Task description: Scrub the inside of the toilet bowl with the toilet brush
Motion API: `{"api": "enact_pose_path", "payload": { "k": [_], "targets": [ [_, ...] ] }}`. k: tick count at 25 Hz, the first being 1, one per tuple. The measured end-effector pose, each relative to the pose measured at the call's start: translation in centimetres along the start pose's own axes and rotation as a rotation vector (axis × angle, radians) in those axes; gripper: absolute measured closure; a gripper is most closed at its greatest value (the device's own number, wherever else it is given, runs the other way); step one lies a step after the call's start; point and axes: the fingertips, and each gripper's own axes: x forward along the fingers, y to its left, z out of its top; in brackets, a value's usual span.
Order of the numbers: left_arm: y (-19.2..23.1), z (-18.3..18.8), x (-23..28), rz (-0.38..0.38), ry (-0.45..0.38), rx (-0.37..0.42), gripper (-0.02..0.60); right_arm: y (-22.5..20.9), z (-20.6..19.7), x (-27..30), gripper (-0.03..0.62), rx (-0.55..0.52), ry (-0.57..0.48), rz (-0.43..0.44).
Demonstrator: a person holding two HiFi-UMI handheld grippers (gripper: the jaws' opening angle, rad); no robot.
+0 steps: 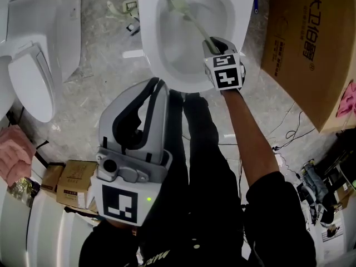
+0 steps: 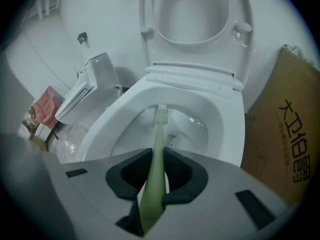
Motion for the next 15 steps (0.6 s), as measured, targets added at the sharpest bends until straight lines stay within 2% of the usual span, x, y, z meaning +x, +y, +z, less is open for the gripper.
{"api": "enact_pose_path", "payload": {
  "k": [5, 9, 15],
  "targets": [
    [0.0, 0.2, 0.0, 0.001, -0.002, 0.002, 0.548, -0.4, -0.3, -0.2, 0.508, 0.030, 0.008, 0.000],
    [0.2, 0.3, -0.1, 0.002, -0.003, 0.004, 0.548, -2.2, -0.9, -0.8, 0.507, 0.062, 0.006, -0.039],
    [0.0, 0.1, -0.1, 0.000, -0.005, -0.004, 0.548, -3.4, -1.3, -1.3, 0.508, 0.054, 0.019, -0.076]
  ]
}}
